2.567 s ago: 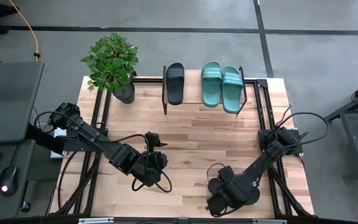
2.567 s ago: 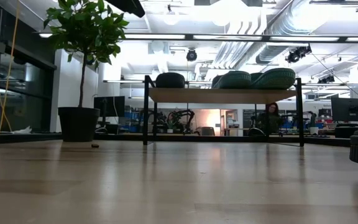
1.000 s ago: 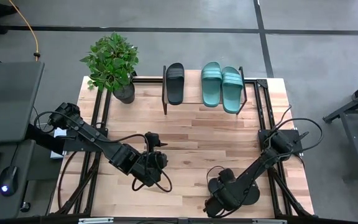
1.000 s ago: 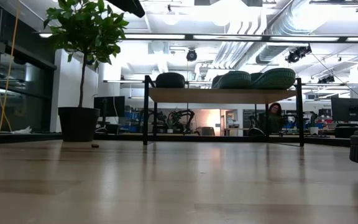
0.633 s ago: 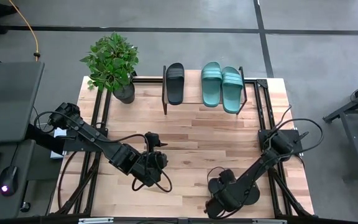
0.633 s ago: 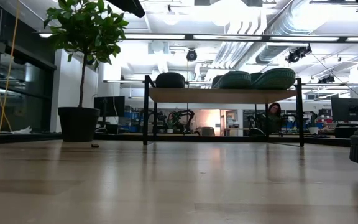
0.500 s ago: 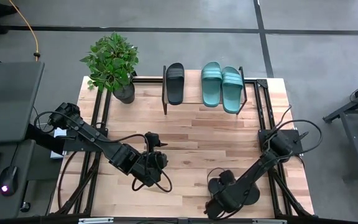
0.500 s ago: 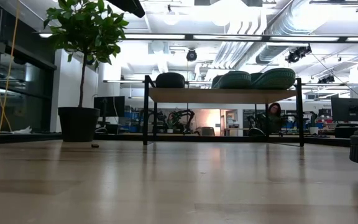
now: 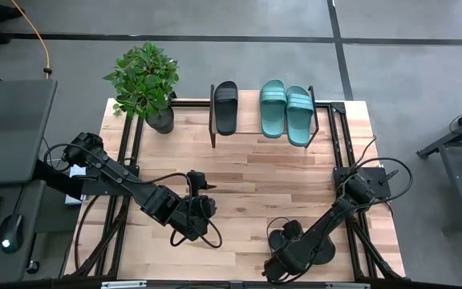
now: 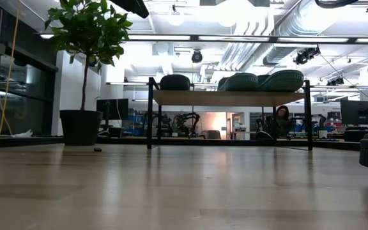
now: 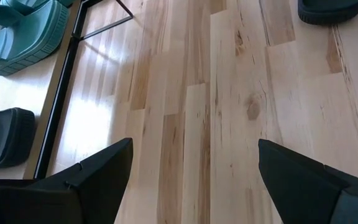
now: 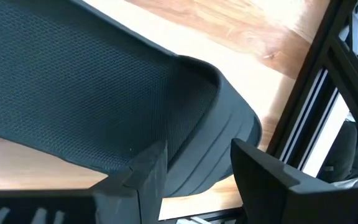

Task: Pick and place slides into the shelf
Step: Put the black slide on the shelf

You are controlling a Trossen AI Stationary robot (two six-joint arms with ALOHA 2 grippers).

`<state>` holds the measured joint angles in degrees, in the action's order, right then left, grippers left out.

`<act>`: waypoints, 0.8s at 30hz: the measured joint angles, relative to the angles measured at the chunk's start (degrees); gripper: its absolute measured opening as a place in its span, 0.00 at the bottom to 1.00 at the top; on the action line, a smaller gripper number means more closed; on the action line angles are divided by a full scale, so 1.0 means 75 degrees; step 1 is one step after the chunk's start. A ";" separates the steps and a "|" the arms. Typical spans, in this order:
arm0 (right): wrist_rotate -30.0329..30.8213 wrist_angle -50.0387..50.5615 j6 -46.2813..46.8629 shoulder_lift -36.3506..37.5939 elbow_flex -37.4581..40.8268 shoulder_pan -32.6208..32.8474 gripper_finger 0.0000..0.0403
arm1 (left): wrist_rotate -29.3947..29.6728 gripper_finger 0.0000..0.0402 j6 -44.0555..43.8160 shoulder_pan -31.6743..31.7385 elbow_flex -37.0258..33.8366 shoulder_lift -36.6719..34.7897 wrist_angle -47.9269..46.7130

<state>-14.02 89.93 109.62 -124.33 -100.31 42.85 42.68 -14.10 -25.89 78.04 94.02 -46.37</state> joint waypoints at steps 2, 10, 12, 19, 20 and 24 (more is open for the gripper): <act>0.0001 0.0003 0.0004 0.0000 0.0000 0.0000 0.42 | 0.0000 0.81 -0.0009 0.0000 0.0000 0.0000 0.0000; -0.0236 0.0005 -0.0250 -0.0324 0.0000 -0.0003 0.42 | -0.0003 0.81 -0.0044 0.0000 0.0000 0.0000 -0.0003; -0.0311 0.0006 -0.0281 -0.0379 0.0000 -0.0009 0.42 | -0.0003 0.81 -0.0044 0.0000 0.0001 0.0000 -0.0001; -0.0282 0.0012 -0.0616 -0.0382 0.0000 -0.0012 0.42 | -0.0003 0.81 -0.0046 0.0000 0.0000 0.0000 -0.0003; -0.0237 0.0012 -0.0684 -0.0382 0.0000 -0.0012 0.42 | -0.0003 0.81 -0.0044 0.0000 0.0000 0.0000 -0.0003; -0.0077 0.0015 -0.0677 -0.0382 0.0000 -0.0012 0.42 | -0.0003 0.81 -0.0047 0.0000 0.0000 0.0000 -0.0003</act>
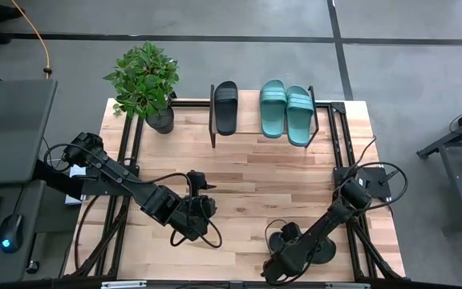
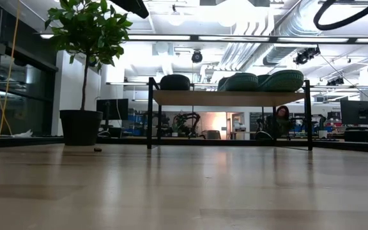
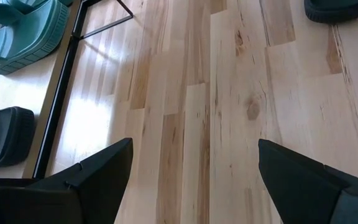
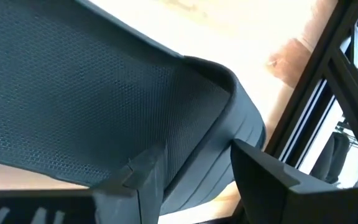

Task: Pick and place slides into the shelf
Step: Put the black slide on the shelf

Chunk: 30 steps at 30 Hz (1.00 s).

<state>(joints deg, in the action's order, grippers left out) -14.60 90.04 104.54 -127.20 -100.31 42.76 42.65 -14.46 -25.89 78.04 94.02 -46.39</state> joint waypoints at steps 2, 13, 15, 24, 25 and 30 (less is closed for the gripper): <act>0.0129 0.0003 0.0074 0.0000 0.0000 0.0003 0.42 | 0.0000 0.81 0.0000 0.0000 0.0000 0.0000 0.0000; 0.0068 0.0000 0.0087 0.0000 0.0000 0.0000 0.42 | -0.0047 0.81 -0.0003 0.0000 0.0000 0.0000 0.0000; -0.0003 0.0000 0.0121 0.0000 0.0000 0.0000 0.41 | -0.0047 0.81 -0.0026 0.0000 0.0000 0.0000 0.0000; -0.0029 0.0017 0.0086 0.0000 0.0000 -0.0003 0.20 | -0.0044 0.81 -0.0052 0.0000 0.0000 0.0000 -0.0003; 0.0021 0.0020 0.0081 0.0000 0.0000 -0.0003 0.15 | -0.0044 0.81 -0.0051 0.0000 0.0002 0.0000 -0.0003; 0.0097 0.0028 0.0045 0.0006 0.0000 0.0000 0.02 | -0.0041 0.81 -0.0052 0.0000 0.0000 0.0000 -0.0003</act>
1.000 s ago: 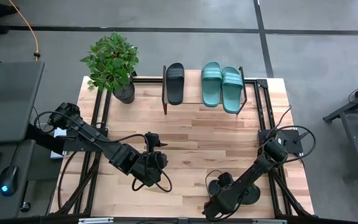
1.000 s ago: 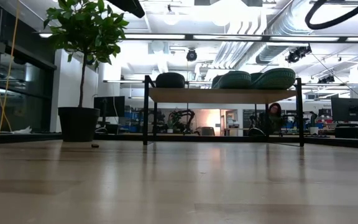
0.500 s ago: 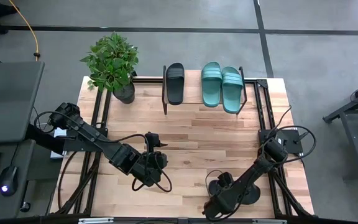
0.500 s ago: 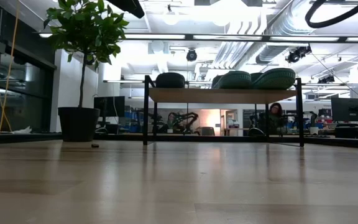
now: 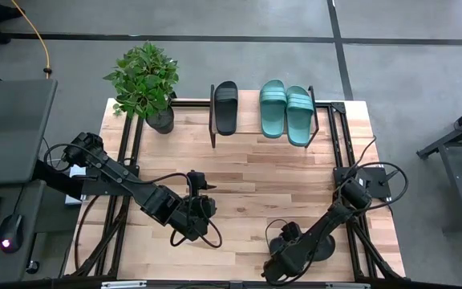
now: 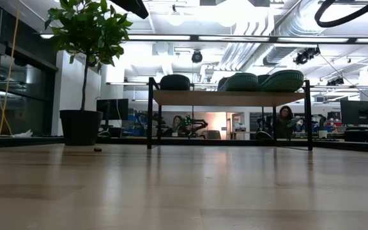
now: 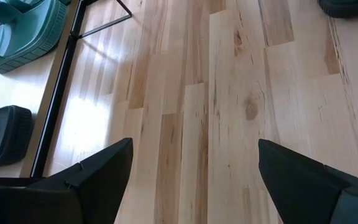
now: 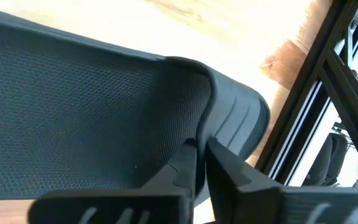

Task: Pick and place slides into the shelf
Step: Put the black slide on the shelf

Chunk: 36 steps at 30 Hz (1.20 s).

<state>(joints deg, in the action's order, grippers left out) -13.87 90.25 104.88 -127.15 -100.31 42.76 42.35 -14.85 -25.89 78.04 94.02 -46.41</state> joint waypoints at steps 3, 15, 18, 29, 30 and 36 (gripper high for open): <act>0.0004 -0.0011 -0.0019 0.0000 0.0000 0.0000 0.04 | 0.0006 0.81 0.0000 0.0000 0.0000 0.0000 0.0000; 0.0410 0.0001 -0.0545 0.0000 0.0000 0.0000 0.00 | 0.0108 0.81 0.0007 -0.0003 0.0000 0.0000 0.0006; 0.0539 0.0001 -0.0669 0.0000 -0.0009 0.0001 0.00 | 0.0110 0.81 0.0129 -0.0005 0.0000 0.0000 0.0060; 0.1442 -0.0099 -0.0845 0.0419 -0.0015 -0.0033 0.00 | 0.0110 0.81 0.0689 -0.0210 0.0000 -0.0110 0.0417; 0.1525 -0.0097 -0.0895 0.0479 -0.0015 -0.0050 0.00 | 0.0110 0.81 0.0760 -0.0263 0.0000 -0.0144 0.0480; 0.2084 -0.0078 -0.1433 0.0774 -0.0015 -0.0248 0.00 | 0.0167 0.81 0.1154 -0.0757 0.0003 -0.0361 0.0678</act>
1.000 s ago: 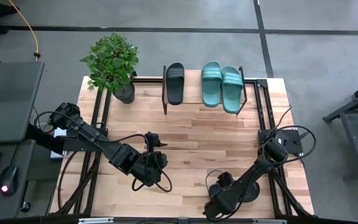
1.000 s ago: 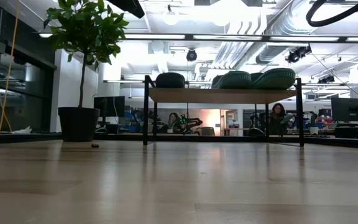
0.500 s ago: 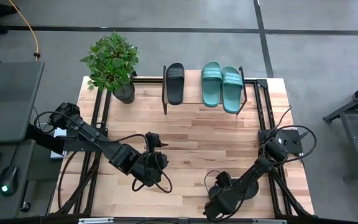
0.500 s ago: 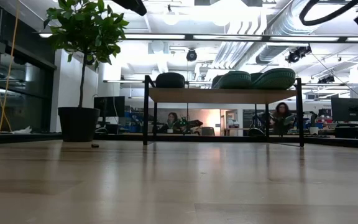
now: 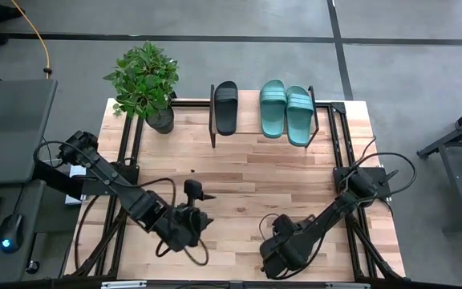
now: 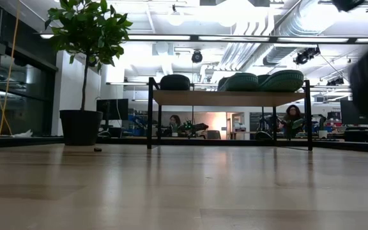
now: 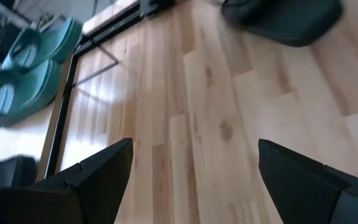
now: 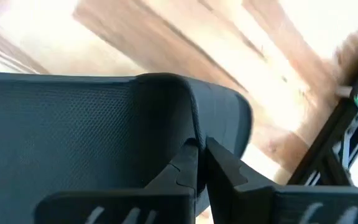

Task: Pick and place slides into the shelf
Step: Put the black slide on the shelf

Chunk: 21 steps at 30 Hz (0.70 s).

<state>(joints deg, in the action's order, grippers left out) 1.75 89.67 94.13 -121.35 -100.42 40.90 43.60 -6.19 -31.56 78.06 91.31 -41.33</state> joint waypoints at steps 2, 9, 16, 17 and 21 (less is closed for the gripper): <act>0.0181 0.0013 -0.0214 0.0104 0.0000 -0.0094 0.00 | 0.0024 0.81 0.0198 -0.0146 0.0000 -0.0004 0.0115; 0.0718 0.0032 -0.1201 0.0308 -0.0003 -0.0521 0.00 | 0.0053 0.81 0.0674 -0.0477 0.0000 -0.0003 0.0368; 0.1552 0.0040 -0.1844 0.0691 -0.0003 -0.0844 0.00 | -0.0065 0.81 0.0657 -0.0497 0.0000 -0.0012 0.0368; 0.1642 0.0039 -0.1938 0.0761 -0.0003 -0.0883 0.00 | -0.0119 0.81 0.0657 -0.0495 0.0000 -0.0012 0.0374; 0.2118 0.0044 -0.2214 0.1067 -0.0003 -0.1039 0.00 | -0.0186 0.81 0.0655 -0.0499 0.0000 -0.0012 0.0575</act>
<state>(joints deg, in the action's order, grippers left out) 17.64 90.00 77.53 -113.34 -100.44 33.11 42.20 -1.28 -35.31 78.06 91.22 -37.02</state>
